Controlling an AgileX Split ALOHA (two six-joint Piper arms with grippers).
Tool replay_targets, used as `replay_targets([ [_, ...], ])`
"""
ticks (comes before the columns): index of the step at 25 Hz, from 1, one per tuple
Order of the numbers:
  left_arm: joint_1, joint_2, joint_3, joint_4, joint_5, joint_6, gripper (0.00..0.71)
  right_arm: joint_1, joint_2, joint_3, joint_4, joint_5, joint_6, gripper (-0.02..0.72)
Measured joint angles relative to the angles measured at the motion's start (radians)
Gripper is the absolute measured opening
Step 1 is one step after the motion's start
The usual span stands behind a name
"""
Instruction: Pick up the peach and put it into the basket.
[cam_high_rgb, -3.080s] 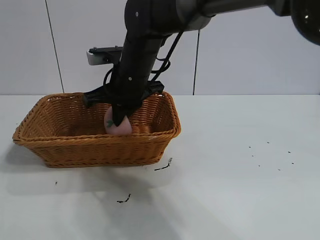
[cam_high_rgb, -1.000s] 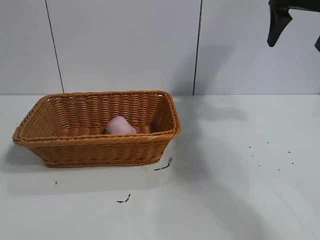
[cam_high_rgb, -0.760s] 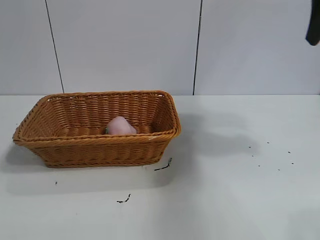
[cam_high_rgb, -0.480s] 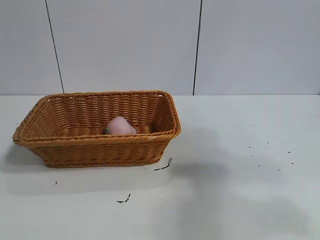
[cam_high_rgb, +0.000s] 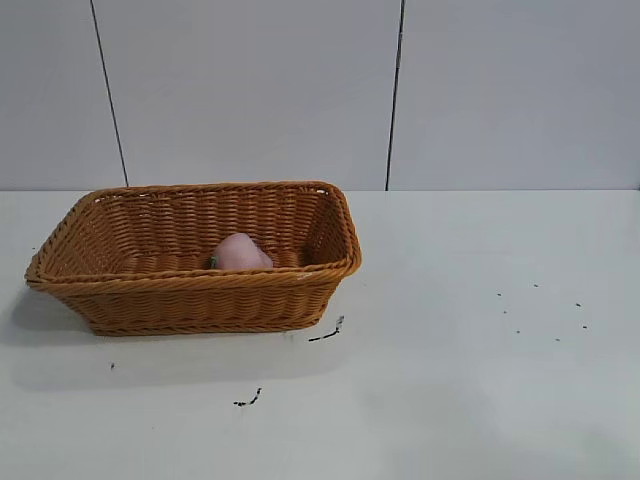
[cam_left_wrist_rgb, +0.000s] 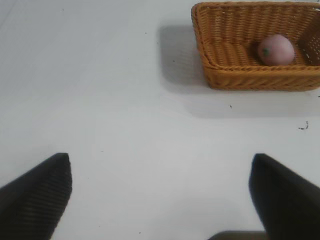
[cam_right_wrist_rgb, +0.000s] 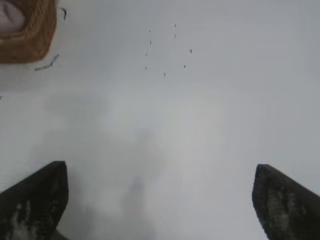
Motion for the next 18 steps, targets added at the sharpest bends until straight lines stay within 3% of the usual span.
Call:
replay_targets([
  [5,0.0,0.0,0.0,0.0,0.0,0.0,0.693,0.0,-0.128,0.0,0.0,-0.005,0.0,0.696],
  [18,0.0,0.0,0.0,0.0,0.0,0.0,0.693,0.0,-0.13,0.001,0.0,-0.008,0.0,0.696],
])
